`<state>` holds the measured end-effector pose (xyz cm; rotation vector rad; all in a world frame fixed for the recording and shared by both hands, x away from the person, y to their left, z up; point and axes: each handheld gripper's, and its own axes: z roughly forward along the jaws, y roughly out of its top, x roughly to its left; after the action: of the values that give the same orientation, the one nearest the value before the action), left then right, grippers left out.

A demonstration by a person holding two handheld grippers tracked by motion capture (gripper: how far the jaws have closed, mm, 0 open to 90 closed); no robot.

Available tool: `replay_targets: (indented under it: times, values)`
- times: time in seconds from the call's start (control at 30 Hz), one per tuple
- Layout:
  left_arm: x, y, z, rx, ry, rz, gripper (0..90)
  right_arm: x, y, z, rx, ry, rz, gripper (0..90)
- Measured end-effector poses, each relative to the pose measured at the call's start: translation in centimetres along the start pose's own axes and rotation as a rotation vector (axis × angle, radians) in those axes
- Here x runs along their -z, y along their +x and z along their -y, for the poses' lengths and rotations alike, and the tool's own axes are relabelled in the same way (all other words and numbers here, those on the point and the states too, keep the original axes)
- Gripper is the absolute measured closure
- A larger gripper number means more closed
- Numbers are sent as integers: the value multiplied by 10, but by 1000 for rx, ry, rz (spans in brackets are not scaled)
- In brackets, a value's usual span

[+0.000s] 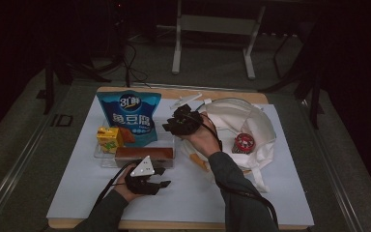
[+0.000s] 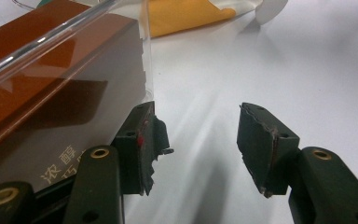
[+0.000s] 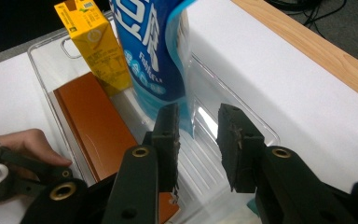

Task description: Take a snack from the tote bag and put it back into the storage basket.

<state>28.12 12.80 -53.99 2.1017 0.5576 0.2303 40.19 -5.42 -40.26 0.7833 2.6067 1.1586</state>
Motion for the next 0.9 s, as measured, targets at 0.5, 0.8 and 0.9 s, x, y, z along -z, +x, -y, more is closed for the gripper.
replay_targets:
  times: [0.5, 0.8, 0.9]
  values:
    - [0, 0, 0, 4, -1, -1, 470, 26, -11, 6, 19, 20, 50, 687]
    - [0, 0, 0, 4, 3, -1, 470, 41, -19, 14, 34, 52, 89, 678]
    - [0, 0, 0, 2, 3, -1, 470, 46, -22, 18, 37, 62, 101, 678]
